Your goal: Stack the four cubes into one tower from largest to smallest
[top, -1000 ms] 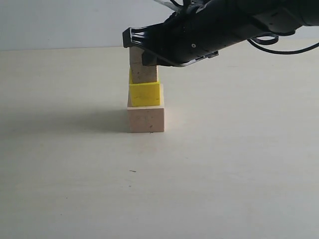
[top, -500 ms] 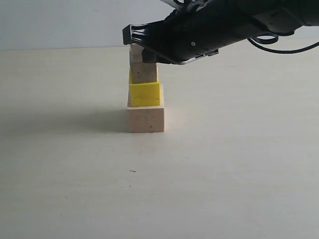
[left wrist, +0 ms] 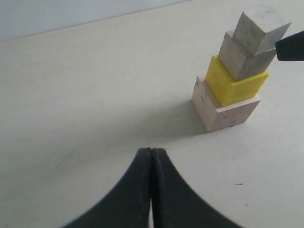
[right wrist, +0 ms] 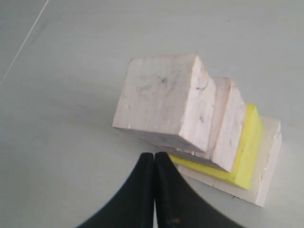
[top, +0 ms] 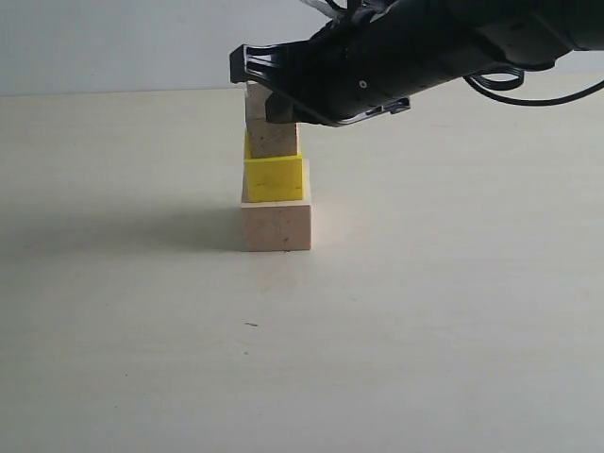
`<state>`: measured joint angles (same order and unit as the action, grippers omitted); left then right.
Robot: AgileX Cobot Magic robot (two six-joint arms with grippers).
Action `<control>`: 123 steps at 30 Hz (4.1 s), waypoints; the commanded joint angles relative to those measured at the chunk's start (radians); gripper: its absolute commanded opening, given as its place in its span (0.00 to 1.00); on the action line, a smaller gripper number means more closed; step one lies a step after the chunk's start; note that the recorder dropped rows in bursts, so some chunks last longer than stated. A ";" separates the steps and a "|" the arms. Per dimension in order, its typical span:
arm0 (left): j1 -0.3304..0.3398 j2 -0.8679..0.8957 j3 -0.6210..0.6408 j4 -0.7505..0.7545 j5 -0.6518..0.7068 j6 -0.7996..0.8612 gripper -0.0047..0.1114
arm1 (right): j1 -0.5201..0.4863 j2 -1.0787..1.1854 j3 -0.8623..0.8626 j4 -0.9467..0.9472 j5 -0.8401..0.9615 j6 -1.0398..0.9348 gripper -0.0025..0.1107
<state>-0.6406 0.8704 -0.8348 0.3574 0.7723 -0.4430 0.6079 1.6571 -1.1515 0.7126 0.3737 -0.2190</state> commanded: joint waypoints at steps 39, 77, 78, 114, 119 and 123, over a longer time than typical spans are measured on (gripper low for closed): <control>0.002 -0.008 0.002 0.000 -0.016 0.017 0.04 | -0.004 0.032 -0.007 0.147 -0.021 -0.102 0.02; 0.002 -0.008 0.004 0.000 -0.019 0.017 0.04 | -0.074 -0.038 -0.007 -0.259 0.014 0.219 0.02; 0.002 -0.008 0.004 0.000 -0.019 0.017 0.04 | -0.074 -0.036 -0.007 -0.259 0.016 0.211 0.02; 0.002 -0.008 0.004 0.000 -0.020 0.017 0.04 | -0.074 0.019 -0.054 -0.191 0.049 0.081 0.02; 0.002 -0.008 0.004 0.000 -0.020 0.017 0.04 | -0.074 0.019 -0.054 -0.188 0.049 0.072 0.02; 0.002 -0.008 0.004 0.000 -0.020 0.017 0.04 | -0.074 0.019 -0.054 -0.162 0.017 0.065 0.02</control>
<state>-0.6406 0.8704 -0.8348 0.3574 0.7616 -0.4257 0.5394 1.6752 -1.1983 0.5324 0.4240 -0.1404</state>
